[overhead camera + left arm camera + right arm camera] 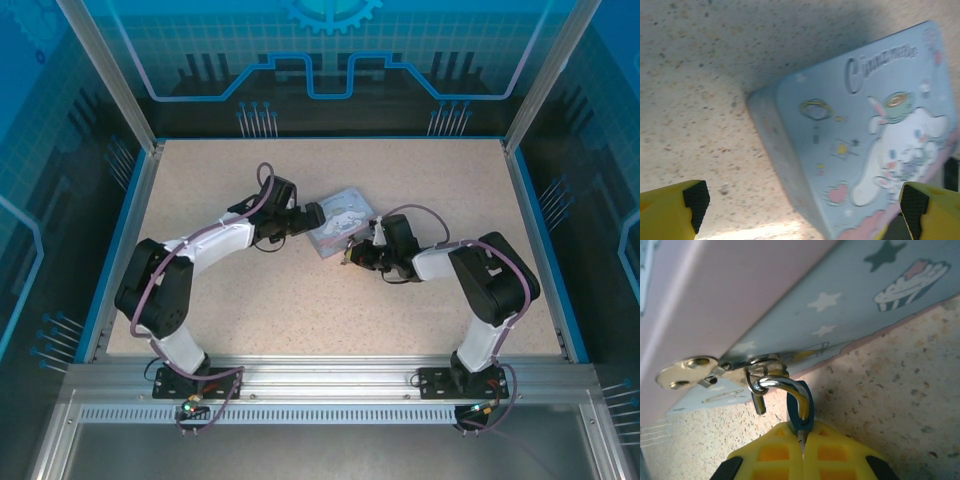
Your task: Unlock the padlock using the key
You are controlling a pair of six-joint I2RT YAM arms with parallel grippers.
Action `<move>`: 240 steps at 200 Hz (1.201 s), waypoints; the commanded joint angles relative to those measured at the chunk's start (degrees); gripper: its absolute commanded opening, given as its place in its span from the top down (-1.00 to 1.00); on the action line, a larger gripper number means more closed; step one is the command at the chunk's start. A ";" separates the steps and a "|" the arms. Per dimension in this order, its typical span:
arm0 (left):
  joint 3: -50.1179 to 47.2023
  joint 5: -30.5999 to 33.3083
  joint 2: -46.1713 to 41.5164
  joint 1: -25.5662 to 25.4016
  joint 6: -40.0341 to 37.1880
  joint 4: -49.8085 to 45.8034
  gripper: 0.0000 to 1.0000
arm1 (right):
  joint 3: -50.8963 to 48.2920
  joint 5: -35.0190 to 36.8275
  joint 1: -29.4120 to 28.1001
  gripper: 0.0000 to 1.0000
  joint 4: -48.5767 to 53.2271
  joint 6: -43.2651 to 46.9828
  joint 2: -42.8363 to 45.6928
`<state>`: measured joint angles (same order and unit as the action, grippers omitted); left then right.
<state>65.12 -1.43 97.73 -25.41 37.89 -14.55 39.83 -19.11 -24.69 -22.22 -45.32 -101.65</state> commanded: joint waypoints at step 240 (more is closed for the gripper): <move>1.84 8.55 9.42 -4.75 -6.71 -6.52 -0.97 | -4.15 -7.08 8.15 1.00 -14.61 -18.03 -2.14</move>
<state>67.81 5.67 103.79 -30.00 32.62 -14.81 35.92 -25.67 -18.31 -34.44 -61.39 -102.78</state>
